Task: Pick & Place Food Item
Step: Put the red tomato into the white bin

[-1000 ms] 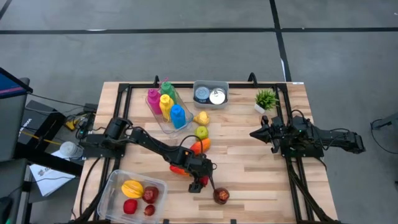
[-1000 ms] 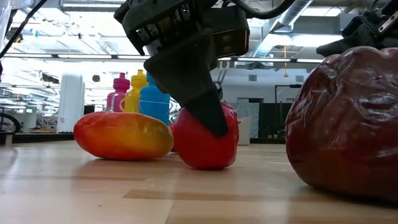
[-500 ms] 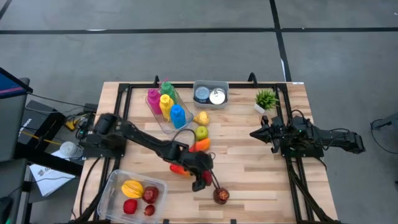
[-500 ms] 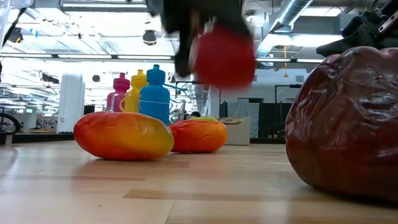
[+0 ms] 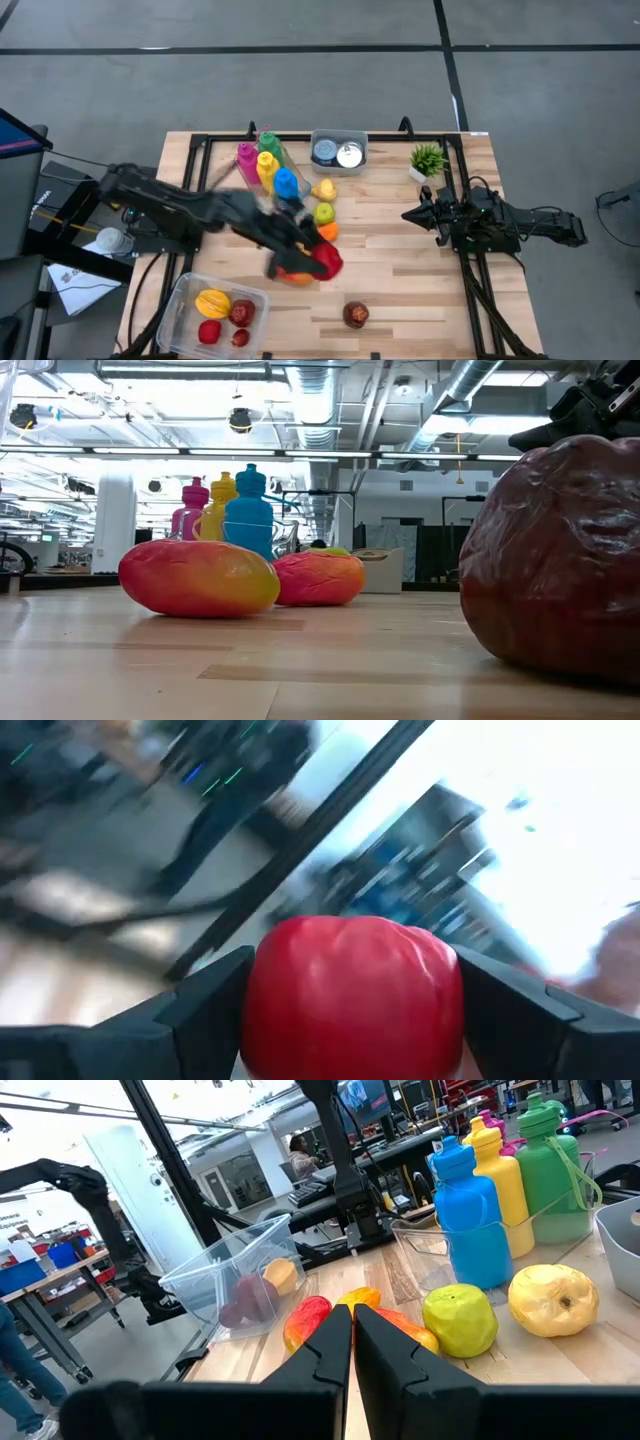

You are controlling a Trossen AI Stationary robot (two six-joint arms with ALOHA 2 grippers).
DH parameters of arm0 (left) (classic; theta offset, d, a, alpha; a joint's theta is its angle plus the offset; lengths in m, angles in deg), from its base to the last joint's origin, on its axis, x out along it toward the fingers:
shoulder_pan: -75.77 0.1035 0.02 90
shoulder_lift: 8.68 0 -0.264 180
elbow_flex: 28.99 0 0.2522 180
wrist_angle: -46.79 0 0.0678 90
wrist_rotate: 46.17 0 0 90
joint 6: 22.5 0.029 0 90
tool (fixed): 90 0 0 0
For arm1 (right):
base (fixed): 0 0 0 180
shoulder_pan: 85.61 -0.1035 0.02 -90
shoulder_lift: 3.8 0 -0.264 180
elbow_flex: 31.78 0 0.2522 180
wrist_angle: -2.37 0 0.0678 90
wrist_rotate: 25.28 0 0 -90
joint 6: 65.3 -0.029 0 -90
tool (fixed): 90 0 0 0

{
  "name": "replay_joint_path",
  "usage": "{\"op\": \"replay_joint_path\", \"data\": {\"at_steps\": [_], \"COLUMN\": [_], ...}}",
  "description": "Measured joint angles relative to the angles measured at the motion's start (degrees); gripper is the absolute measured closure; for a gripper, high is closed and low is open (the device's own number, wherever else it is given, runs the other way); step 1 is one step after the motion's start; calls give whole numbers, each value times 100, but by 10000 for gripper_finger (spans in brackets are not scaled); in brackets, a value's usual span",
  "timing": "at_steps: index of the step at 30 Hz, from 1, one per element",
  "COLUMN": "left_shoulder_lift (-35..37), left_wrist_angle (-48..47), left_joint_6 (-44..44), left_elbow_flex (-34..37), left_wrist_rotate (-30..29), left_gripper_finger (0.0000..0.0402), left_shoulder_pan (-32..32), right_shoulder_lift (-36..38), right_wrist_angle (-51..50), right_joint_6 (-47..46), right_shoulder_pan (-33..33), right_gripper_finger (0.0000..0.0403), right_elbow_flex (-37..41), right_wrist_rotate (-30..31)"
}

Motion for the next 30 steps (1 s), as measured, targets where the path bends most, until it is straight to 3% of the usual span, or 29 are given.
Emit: {"op": "replay_joint_path", "data": {"at_steps": [6, 12, 30], "left_shoulder_lift": [743, 1205, 1238], "left_wrist_angle": [990, 1081, 1069], "left_joint_6": [94, 504, 737], "left_elbow_flex": [-4, -4, -4], "left_wrist_rotate": [-12, -73, -238], "left_gripper_finger": [103, 103, 103], "left_shoulder_pan": [-222, -463, -565], "right_shoulder_lift": [0, 0, 1], "right_wrist_angle": [0, 0, 0], "right_joint_6": [2, 2, 1], "right_shoulder_pan": [0, 0, 1], "right_gripper_finger": [391, 391, 391], "right_elbow_flex": [0, 0, 0], "right_wrist_rotate": [-2, -2, -1]}}
